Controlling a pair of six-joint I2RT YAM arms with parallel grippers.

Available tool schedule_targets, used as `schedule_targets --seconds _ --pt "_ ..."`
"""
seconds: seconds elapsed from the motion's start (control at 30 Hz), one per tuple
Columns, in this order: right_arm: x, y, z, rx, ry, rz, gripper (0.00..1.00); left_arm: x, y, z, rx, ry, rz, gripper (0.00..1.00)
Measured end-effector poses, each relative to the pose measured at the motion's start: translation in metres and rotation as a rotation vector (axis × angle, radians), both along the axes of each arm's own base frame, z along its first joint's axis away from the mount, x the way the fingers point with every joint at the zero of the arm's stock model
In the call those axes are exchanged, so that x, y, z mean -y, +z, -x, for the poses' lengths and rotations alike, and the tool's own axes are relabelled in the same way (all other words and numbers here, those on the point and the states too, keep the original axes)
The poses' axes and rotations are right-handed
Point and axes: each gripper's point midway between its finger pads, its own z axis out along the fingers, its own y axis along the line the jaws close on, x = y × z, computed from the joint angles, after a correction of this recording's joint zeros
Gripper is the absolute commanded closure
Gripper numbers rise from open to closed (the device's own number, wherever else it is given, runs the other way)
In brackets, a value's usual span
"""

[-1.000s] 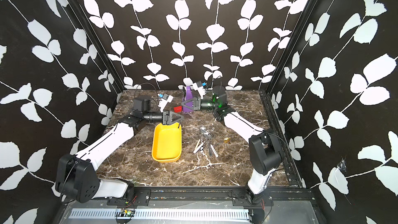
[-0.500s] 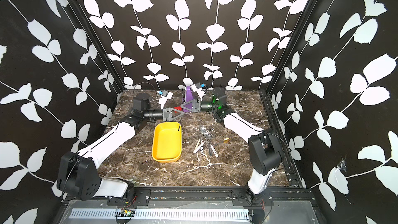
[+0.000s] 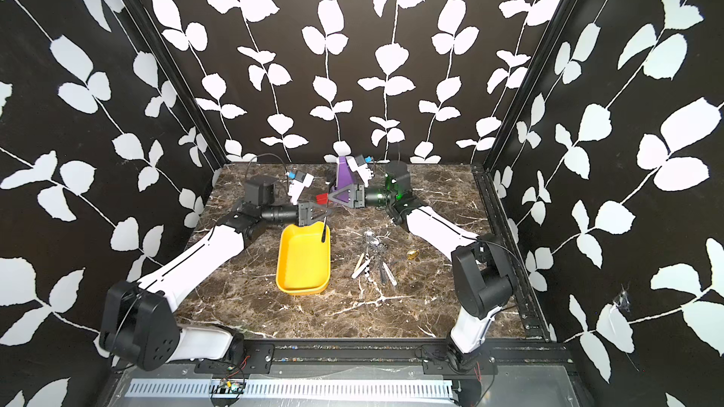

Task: Put the spoon into the storage box
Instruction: Pick up the spoon from the center of the board, then place the spoon in the storage box.

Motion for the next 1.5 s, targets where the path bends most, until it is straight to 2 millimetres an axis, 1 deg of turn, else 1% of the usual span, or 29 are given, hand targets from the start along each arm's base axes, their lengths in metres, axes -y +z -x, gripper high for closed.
schedule_targets --seconds 0.07,0.13,0.27,0.37,0.5,0.6,0.7,0.77,0.87,1.07,1.3,1.37,1.5 --pt "0.007 -0.009 -0.003 -0.002 -0.040 0.041 0.46 -0.011 -0.014 0.005 -0.017 0.044 -0.064 1.00" --pt "0.019 -0.018 -0.008 0.001 -0.098 0.086 0.46 -0.022 -0.027 0.013 -0.038 0.085 -0.124 1.00" --pt "0.058 -0.035 -0.017 0.012 -0.242 0.172 0.46 -0.047 -0.052 0.025 -0.086 0.174 -0.258 1.00" --pt "0.082 -0.045 -0.024 0.019 -0.325 0.219 0.46 -0.064 -0.073 0.032 -0.136 0.241 -0.381 1.00" --pt "0.098 -0.058 -0.030 0.008 -0.374 0.270 0.46 -0.079 -0.099 0.044 -0.197 0.295 -0.528 1.00" --pt "0.103 -0.066 -0.031 -0.003 -0.390 0.299 0.46 -0.085 -0.118 0.051 -0.236 0.321 -0.631 1.00" --pt "0.107 -0.069 -0.033 -0.002 -0.405 0.314 0.46 -0.084 -0.143 0.055 -0.279 0.319 -0.744 1.00" --pt "0.109 -0.070 -0.034 -0.003 -0.410 0.320 0.46 -0.085 -0.160 0.055 -0.314 0.320 -0.818 1.00" --pt "0.111 -0.072 -0.035 -0.009 -0.416 0.328 0.46 -0.085 -0.178 0.051 -0.344 0.327 -0.898 1.00" --pt "0.114 -0.077 -0.034 -0.020 -0.423 0.342 0.46 -0.084 -0.196 0.039 -0.362 0.360 -0.980 1.00" --pt "0.117 -0.086 -0.032 -0.041 -0.423 0.360 0.46 -0.079 -0.221 0.036 -0.377 0.354 -1.074 1.00" --pt "0.117 -0.086 -0.031 -0.039 -0.423 0.362 0.46 -0.078 -0.225 0.036 -0.376 0.355 -1.088 1.00" --pt "0.120 -0.085 -0.030 -0.033 -0.428 0.362 0.46 -0.073 -0.224 0.031 -0.352 0.364 -1.104 1.00"
